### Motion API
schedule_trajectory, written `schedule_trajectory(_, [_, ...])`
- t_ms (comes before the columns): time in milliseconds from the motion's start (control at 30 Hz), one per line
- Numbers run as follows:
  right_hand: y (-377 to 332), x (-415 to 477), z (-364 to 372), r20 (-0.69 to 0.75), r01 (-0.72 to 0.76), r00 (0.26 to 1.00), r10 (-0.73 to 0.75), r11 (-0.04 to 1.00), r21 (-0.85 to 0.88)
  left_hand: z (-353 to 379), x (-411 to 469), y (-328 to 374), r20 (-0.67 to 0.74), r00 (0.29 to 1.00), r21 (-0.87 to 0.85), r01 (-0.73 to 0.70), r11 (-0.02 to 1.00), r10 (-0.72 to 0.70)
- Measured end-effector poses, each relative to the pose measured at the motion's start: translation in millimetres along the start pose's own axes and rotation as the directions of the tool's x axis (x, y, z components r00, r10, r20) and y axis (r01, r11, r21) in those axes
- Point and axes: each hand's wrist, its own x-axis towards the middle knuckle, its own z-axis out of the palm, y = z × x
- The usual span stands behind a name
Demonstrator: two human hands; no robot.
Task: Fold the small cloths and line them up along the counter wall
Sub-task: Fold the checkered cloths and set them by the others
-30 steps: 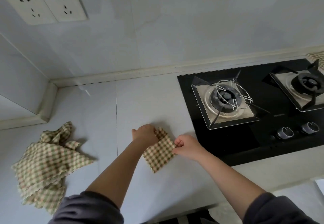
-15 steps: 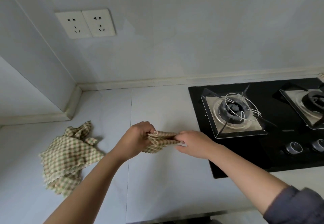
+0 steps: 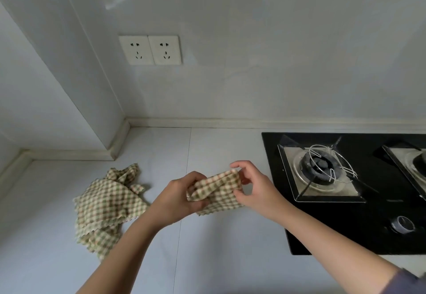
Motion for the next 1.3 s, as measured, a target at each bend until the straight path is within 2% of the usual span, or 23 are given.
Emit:
schedule_trajectory(167, [-23,10,-5,0.020,0.089,0.996,-0.089,0.996,0.006,-3,8,22,-0.022,0.999,0.006,-0.045,0.999,0.045])
schedule_trajectory(267, [-29,14,-11,0.094,0.111,0.991,-0.100,0.988,-0.112,-9,13,31,-0.085,0.995,-0.023,-0.063,0.998,0.060])
schedule_trajectory(433, [-36,17,-15,0.087,0.149,0.986,-0.139,0.980,-0.128,-14,19,39,-0.049,0.993,0.066,-0.108,0.992,0.111])
schedule_trajectory(600, [-24,20,-27,0.106,0.027,0.994,-0.007,0.981,-0.193,-13,16,29,-0.220,0.975,-0.137,-0.044,0.990,0.013])
schedule_trajectory(700, [-17,17,-31,0.080,-0.038,0.996,0.047,0.992,-0.118,-15,9,16,-0.140,0.990,-0.049,-0.021,0.999,0.014])
schedule_trajectory(767, [-23,17,-28,0.073,-0.019,0.997,0.023,0.998,-0.055,-9,8,20,-0.070,0.997,-0.020,-0.042,0.999,0.041])
schedule_trajectory(867, [-33,18,-23,0.110,0.031,0.994,-0.026,0.999,-0.044,3,12,35,-0.151,0.985,-0.032,-0.088,0.996,0.082])
schedule_trajectory(933, [-32,17,-26,0.165,0.012,0.986,0.003,0.996,-0.092,4,14,34,-0.223,0.974,-0.102,-0.059,0.993,0.035])
schedule_trajectory(1000, [-25,15,-33,0.163,-0.020,0.986,0.044,0.990,-0.142,3,13,27,-0.221,0.975,-0.146,-0.028,0.989,-0.005])
schedule_trajectory(1067, [-21,12,-42,0.114,-0.033,0.992,0.051,0.988,-0.151,1,8,23,-0.225,0.973,-0.123,-0.076,0.989,0.047])
schedule_trajectory(1133, [-23,11,-47,0.093,-0.035,0.995,0.047,0.992,-0.125,-3,5,26,-0.250,0.951,-0.046,-0.199,0.979,0.182])
schedule_trajectory(1233, [-29,12,-49,0.098,-0.020,0.995,0.033,0.991,-0.135,-15,5,31,-0.216,0.890,0.186,-0.367,0.911,0.403])
schedule_trajectory(1300, [-32,14,-50,0.098,-0.004,0.995,0.019,0.989,-0.148,-23,7,31,-0.156,0.872,0.313,-0.403,0.860,0.465])
